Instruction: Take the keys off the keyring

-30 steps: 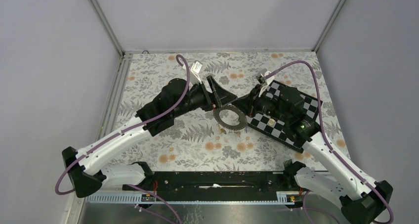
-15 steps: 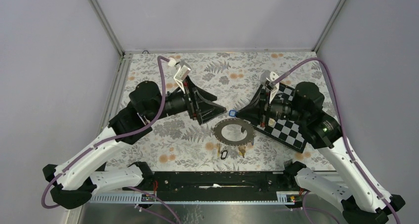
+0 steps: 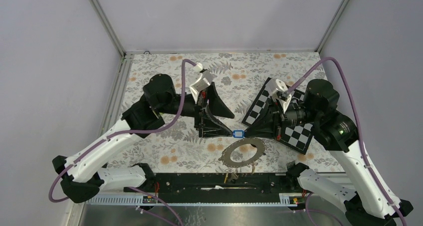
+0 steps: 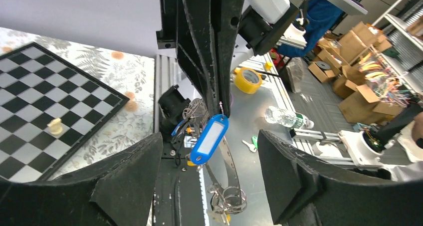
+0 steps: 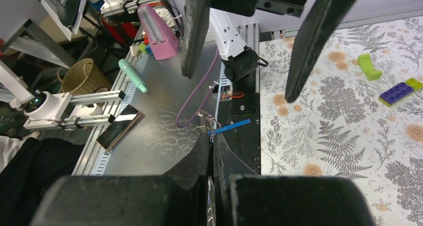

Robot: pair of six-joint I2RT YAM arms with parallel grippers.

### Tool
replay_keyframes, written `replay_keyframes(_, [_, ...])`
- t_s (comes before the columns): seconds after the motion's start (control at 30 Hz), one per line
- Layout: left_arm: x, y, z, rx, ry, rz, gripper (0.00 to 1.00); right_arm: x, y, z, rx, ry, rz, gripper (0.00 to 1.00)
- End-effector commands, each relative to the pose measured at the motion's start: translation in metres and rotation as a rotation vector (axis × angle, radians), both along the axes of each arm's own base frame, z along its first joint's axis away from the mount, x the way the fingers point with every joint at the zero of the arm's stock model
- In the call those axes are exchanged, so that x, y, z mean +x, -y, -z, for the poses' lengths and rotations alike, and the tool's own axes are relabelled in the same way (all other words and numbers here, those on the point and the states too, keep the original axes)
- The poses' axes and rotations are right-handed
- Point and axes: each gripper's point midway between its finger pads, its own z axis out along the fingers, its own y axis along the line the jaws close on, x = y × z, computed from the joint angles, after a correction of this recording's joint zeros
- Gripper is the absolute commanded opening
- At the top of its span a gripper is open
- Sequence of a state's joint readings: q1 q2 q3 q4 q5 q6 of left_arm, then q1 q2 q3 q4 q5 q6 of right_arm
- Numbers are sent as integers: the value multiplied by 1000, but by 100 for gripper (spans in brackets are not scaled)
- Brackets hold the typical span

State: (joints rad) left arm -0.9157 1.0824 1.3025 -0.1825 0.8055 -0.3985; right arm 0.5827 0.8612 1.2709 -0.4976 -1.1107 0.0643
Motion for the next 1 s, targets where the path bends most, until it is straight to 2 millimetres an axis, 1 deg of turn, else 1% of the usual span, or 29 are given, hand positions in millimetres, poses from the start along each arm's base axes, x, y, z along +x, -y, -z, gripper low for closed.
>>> replay_keyframes(0.0, [-15,2,-19,-61,26,107,74,-16,4,-16,37,37,-74,0])
replay_keyframes(0.2, [-16,12,-17,-71,4,127,74,-11,1,-15,43,42,-63,0])
replay_keyframes(0.3, [-19,18,-15,-63,-3,138,71,-3,-1,-15,46,63,-27,0])
replay_keyframes(0.43, [-20,25,-8,-35,0,100,69,6,-2,-10,39,82,15,0])
replay_keyframes(0.5, [-22,26,-6,-16,28,59,72,4,-2,-10,37,80,6,0])
replay_keyframes(0.6, [-27,24,-9,-16,63,8,76,-2,0,-11,39,78,-23,0])
replay_keyframes(0.77, [-30,24,-13,-15,71,-49,80,-15,2,-18,50,52,-83,0])
replay_keyframes(0.9, [-40,17,-24,-40,69,-93,95,-21,6,-19,45,11,-73,0])
replay_keyframes(0.93, [-42,15,-26,-47,67,-112,98,-21,7,-18,44,7,-58,0])
replay_keyframes(0.97, [-42,13,-28,-48,65,-133,99,-22,9,-17,41,1,-41,0])
